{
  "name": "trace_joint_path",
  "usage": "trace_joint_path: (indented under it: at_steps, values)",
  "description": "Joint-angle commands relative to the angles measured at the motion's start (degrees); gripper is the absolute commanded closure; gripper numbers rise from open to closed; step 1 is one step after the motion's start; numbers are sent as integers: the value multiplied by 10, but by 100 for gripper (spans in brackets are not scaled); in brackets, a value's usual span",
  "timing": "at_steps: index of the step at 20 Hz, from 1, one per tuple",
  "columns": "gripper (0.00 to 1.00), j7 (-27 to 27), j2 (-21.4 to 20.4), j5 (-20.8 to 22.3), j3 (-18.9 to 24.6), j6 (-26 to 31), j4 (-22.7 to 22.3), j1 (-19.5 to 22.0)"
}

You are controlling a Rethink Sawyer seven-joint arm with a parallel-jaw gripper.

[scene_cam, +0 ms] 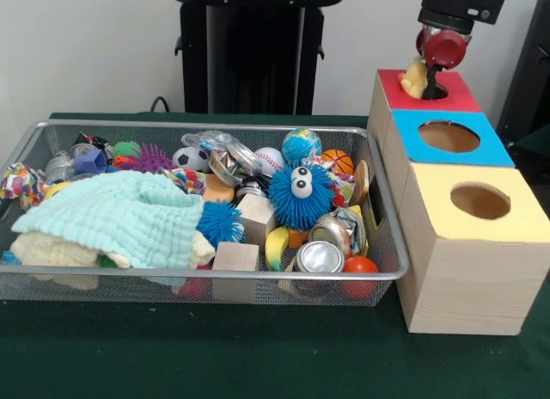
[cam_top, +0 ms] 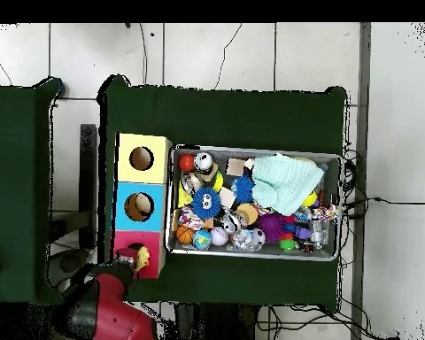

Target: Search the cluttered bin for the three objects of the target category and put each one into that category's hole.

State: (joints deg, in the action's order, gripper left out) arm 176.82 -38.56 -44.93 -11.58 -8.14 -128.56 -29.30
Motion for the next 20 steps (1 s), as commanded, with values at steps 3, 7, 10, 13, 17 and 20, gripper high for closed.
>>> trace_joint_path:
  at_steps: [3, 7, 10, 13, 17, 20]
  values:
    - [100, 94, 106, -16, 86, 40, -18, -16]
    - [100, 91, 94, 22, 115, 10, -36, 30]
    - [100, 96, 79, 37, 134, 2, -54, 59]
    - [100, 101, 79, 55, 148, -13, -60, 77]
    - [100, 101, 79, 64, 157, -14, -60, 86]
    - [100, 102, 80, 71, 162, -20, -62, 92]
